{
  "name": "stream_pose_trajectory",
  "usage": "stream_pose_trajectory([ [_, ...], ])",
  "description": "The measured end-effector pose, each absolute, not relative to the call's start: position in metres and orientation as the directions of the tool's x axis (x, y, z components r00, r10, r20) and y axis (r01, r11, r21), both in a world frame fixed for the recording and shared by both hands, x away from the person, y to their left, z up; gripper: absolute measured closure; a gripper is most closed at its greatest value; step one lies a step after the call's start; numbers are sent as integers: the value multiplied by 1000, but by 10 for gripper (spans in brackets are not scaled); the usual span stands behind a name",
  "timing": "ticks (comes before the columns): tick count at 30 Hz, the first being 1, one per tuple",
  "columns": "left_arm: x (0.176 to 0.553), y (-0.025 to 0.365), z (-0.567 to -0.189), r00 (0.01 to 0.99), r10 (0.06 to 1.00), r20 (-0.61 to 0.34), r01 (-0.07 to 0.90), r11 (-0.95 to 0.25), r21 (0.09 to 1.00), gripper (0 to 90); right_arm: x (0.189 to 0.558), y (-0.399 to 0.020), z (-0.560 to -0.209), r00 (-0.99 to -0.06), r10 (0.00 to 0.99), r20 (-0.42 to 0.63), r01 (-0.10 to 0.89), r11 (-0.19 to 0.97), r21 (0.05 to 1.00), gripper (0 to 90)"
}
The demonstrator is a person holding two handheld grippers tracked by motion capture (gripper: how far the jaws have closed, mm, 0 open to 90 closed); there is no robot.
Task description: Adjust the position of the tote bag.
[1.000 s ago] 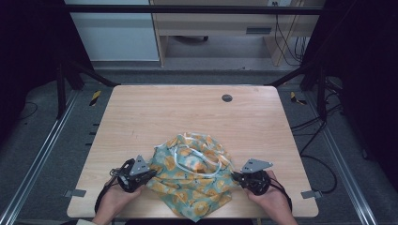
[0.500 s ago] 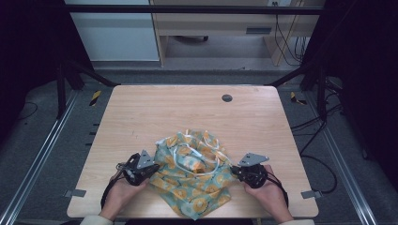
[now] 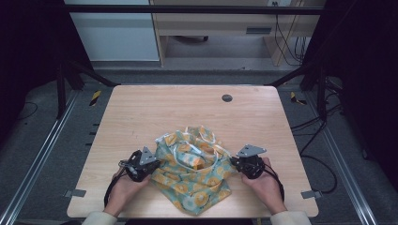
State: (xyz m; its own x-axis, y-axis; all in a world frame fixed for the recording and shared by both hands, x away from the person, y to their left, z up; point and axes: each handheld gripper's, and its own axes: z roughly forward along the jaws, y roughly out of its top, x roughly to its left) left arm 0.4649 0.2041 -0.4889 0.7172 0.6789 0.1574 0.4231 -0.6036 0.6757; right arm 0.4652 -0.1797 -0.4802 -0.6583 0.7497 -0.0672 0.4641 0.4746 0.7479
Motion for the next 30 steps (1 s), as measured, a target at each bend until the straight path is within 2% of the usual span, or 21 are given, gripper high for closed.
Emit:
stream_pose_trajectory([
  [11,469,203,-491,696,699,166,434,-593,679,888,470,-180,-481,-644,763,-60,468,454,759,886],
  [12,469,203,-490,696,699,167,435,-594,676,866,469,-180,-480,-642,765,-56,469,449,760,845],
  [13,468,204,-489,690,705,167,436,-588,681,866,469,-180,-480,-642,765,-56,469,449,760,845],
  [15,464,207,-484,681,716,154,437,-566,699,807,466,-182,-479,-626,777,-72,465,446,765,728],
  [18,457,209,-475,666,728,161,421,-545,725,669,458,-187,-472,-591,803,-80,452,412,792,552],
  [20,451,212,-468,656,738,157,407,-521,750,590,451,-192,-466,-574,814,-87,435,393,810,485],
  [21,445,215,-463,653,740,160,399,-516,758,526,444,-195,-460,-562,822,-88,421,376,825,419],
  [22,442,217,-461,652,741,159,392,-509,766,508,440,-195,-457,-558,825,-88,415,369,832,388],
  [25,436,222,-454,649,746,150,381,-489,784,472,434,-196,-452,-546,832,-97,398,359,844,340],
  [30,432,224,-431,640,759,122,347,-426,835,428,432,-194,-441,-537,840,-77,382,323,866,313],
])
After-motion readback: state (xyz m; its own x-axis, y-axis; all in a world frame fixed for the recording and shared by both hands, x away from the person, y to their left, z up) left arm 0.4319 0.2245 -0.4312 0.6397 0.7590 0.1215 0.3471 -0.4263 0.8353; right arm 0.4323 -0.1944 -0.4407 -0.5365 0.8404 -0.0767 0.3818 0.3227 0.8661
